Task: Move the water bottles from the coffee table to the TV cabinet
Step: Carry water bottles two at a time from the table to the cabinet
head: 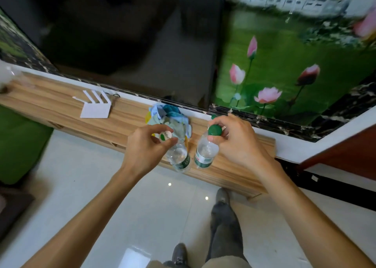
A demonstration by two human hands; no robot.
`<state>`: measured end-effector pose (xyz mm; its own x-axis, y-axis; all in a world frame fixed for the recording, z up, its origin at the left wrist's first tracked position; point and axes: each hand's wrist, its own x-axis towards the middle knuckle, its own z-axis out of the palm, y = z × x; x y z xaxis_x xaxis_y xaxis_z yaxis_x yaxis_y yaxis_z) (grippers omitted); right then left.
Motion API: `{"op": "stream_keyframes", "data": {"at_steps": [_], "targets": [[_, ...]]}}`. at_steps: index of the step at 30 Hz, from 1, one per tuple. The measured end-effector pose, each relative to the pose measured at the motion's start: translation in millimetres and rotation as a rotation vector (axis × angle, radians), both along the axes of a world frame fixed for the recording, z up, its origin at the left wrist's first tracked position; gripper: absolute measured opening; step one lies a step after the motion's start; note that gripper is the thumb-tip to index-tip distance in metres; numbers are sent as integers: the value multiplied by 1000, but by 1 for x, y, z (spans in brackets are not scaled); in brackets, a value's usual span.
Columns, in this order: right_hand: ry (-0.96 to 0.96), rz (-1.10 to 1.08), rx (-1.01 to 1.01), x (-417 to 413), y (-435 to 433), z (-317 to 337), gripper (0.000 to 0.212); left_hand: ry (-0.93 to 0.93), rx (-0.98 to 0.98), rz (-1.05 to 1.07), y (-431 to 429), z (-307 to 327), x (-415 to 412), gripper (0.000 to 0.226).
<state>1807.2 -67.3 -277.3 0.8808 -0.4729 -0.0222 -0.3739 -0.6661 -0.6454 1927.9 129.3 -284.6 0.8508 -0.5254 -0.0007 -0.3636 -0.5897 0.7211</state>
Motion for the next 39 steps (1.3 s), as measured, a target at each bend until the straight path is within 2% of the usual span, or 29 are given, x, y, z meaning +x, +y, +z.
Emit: {"op": "stream_keyframes", "data": {"at_steps": [6,15,22,27,33,39], "targets": [[82,-35,52,21,-109,-43,27,155,49,19,-115,-34,23,18],[194,-103,183,48,-247,-123,38,571,4,152,-279,-125,43,23],[217,-209,251,62,-316,-220,25,713,25,133,-387,-220,41,24],[310,-269,293,70,-358,-291,27,842,35,96,-420,-282,45,28],[391,-308,336,84,-391,-349,28,1060,25,179,-443,-347,60,42],[431,-263,327,96,-394,-396,27,1015,134,139,-465,-385,67,40]]}}
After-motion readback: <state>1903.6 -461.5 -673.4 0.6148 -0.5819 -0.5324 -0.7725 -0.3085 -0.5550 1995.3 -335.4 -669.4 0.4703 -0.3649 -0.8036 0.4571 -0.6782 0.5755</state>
